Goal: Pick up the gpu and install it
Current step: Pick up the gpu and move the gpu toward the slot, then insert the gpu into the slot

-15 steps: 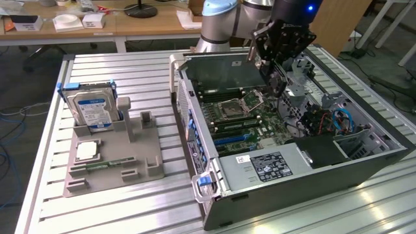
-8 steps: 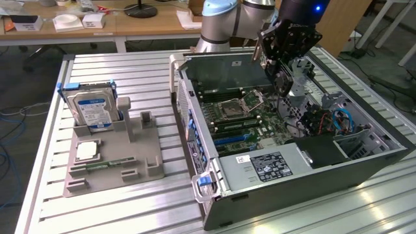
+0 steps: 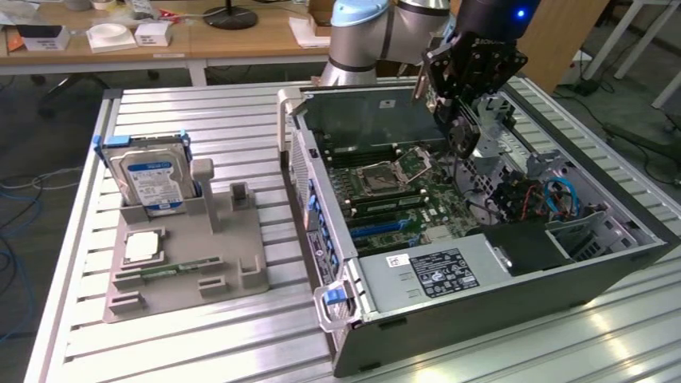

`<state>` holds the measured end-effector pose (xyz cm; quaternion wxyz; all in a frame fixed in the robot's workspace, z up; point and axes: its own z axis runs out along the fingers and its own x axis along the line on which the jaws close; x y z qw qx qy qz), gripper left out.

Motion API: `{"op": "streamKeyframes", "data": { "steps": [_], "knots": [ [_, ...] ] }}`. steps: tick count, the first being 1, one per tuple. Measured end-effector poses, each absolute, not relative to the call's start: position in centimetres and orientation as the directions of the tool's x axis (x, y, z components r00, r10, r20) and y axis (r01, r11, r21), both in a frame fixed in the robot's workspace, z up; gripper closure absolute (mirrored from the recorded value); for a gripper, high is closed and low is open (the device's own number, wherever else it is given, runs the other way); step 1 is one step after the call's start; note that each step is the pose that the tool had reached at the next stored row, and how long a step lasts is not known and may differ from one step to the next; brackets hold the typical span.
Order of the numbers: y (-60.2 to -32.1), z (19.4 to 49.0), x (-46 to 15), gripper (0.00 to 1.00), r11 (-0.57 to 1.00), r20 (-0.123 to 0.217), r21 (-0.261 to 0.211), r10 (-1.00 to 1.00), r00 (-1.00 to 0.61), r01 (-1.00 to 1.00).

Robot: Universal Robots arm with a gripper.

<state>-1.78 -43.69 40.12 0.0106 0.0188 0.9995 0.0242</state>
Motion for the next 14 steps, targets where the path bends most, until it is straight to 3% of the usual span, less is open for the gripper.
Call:
{"op": "streamKeyframes", "data": {
  "steps": [14],
  "knots": [
    [-43.69, 40.10, -1.77, 0.73, 0.998, -0.020, 0.049, -0.045, -0.999, -0.046]
  ]
}}
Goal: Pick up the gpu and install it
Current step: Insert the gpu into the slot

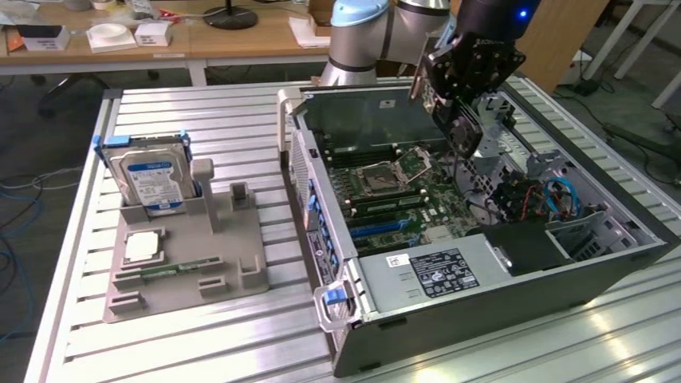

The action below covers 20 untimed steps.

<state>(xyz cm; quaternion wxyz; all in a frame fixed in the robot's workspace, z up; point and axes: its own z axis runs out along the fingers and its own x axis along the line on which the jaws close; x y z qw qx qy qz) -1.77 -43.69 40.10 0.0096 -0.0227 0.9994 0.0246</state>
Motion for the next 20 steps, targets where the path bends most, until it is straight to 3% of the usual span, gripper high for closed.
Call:
{"op": "streamKeyframes", "data": {
  "steps": [20],
  "knots": [
    [-43.71, 39.98, -1.78, 0.73, 0.947, -0.020, 0.049, -0.317, -0.948, -0.318]
  ]
}}
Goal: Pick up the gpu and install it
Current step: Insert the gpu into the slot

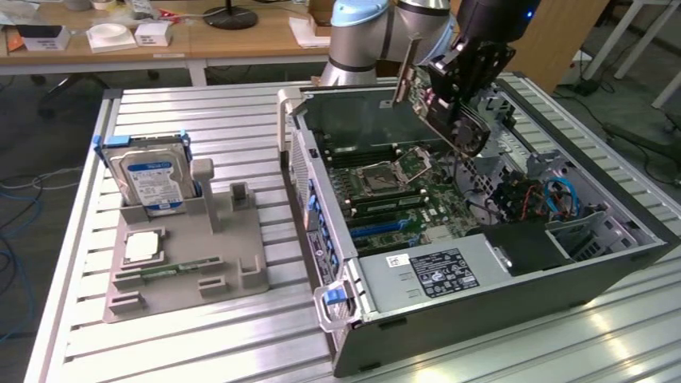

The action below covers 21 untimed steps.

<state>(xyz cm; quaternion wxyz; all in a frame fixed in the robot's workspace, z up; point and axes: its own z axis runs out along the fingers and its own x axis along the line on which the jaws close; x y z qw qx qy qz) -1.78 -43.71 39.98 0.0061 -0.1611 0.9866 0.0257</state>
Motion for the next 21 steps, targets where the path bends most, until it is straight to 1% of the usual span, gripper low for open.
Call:
{"op": "streamKeyframes", "data": {
  "steps": [21],
  "knots": [
    [-43.78, 39.86, -1.78, 0.73, 0.847, -0.020, 0.049, -0.529, -0.848, -0.529]
  ]
}}
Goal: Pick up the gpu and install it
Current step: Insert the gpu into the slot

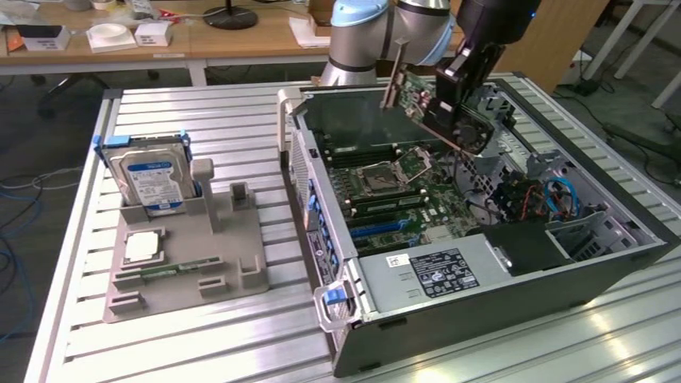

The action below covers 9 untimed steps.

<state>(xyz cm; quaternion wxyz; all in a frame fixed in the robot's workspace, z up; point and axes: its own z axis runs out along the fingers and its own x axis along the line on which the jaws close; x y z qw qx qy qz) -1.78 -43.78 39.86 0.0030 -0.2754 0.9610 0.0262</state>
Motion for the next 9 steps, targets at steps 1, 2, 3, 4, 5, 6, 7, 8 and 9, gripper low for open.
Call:
{"op": "streamKeyframes", "data": {
  "steps": [1, 2, 3, 4, 5, 6, 7, 8, 9],
  "knots": [
    [-43.80, 39.85, -1.78, 0.73, 0.842, -0.020, 0.049, -0.537, -0.843, -0.537],
    [-43.81, 39.84, -1.78, 0.73, 0.838, -0.020, 0.049, -0.544, -0.839, -0.544],
    [-43.82, 39.84, -1.78, 0.73, 0.833, -0.020, 0.049, -0.550, -0.835, -0.551],
    [-43.85, 39.83, -1.78, 0.73, 0.829, -0.020, 0.049, -0.556, -0.831, -0.557],
    [-43.88, 39.83, -1.78, 0.73, 0.825, -0.020, 0.049, -0.563, -0.826, -0.563],
    [-43.90, 39.82, -1.78, 0.73, 0.821, -0.020, 0.049, -0.569, -0.822, -0.569],
    [-43.92, 39.82, -1.78, 0.73, 0.816, -0.020, 0.049, -0.575, -0.818, -0.576],
    [-43.94, 39.81, -1.78, 0.73, 0.812, -0.020, 0.049, -0.581, -0.813, -0.582],
    [-43.96, 39.81, -1.78, 0.73, 0.808, -0.020, 0.049, -0.587, -0.809, -0.587]
  ]
}}
